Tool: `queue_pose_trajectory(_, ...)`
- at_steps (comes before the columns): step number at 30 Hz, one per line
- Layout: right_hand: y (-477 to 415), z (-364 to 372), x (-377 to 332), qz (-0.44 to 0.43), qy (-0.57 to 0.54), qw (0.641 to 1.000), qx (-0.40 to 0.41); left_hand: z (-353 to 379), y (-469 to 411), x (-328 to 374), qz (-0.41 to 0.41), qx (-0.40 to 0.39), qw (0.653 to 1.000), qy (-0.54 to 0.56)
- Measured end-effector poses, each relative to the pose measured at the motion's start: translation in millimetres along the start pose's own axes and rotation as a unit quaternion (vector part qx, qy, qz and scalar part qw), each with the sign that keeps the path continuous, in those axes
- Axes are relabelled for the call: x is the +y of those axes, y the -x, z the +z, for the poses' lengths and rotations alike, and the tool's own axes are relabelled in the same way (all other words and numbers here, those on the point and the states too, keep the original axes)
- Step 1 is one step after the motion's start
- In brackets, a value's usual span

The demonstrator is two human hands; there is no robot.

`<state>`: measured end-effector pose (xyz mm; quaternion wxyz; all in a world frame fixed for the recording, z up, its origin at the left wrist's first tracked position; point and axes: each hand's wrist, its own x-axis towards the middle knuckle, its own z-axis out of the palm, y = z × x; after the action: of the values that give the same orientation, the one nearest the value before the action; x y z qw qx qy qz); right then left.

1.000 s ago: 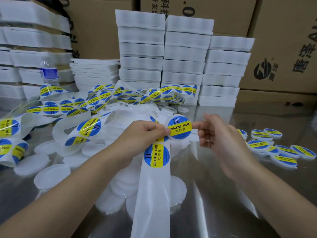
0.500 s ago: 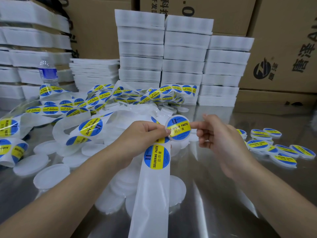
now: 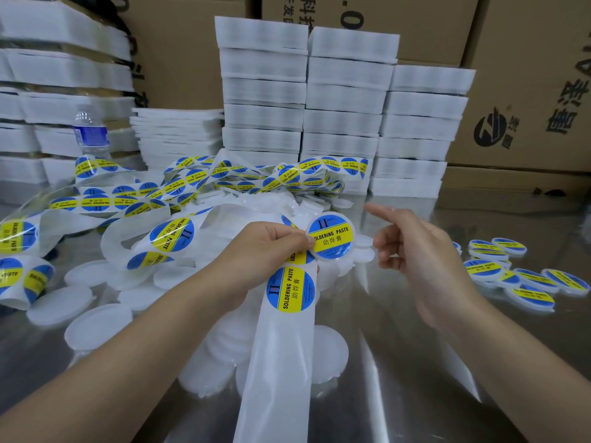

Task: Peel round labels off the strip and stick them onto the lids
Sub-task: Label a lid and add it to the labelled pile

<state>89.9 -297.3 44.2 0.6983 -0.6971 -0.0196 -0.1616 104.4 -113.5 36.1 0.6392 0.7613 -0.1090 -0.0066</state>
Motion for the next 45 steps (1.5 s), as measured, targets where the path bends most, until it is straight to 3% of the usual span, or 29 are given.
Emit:
queue_pose_trajectory(4, -1, -2, 1, -0.016, 0.027, 0.999, -0.016, 2, 1, -1, 0.010, -0.014, 1.000, 0.000)
queue_pose_trajectory(9, 10, 7, 12, -0.121, 0.171, 0.977, -0.051, 2, 6, 1, 0.042, -0.061, 0.997, 0.022)
queue_pose_trajectory(19, 15, 8, 18, -0.214, 0.258, 0.941, -0.047, 4, 11, 1, 0.059, -0.136, 0.988, 0.035)
queue_pose_trajectory(27, 13, 6, 19, -0.223, 0.261, 0.939, -0.024, 6, 14, 3, 0.039, -0.163, 0.986, 0.018)
queue_pose_trajectory(45, 8, 4, 22, -0.259, 0.276, 0.926, -0.001, 6, 12, 2, 0.021, -0.146, 0.989, 0.005)
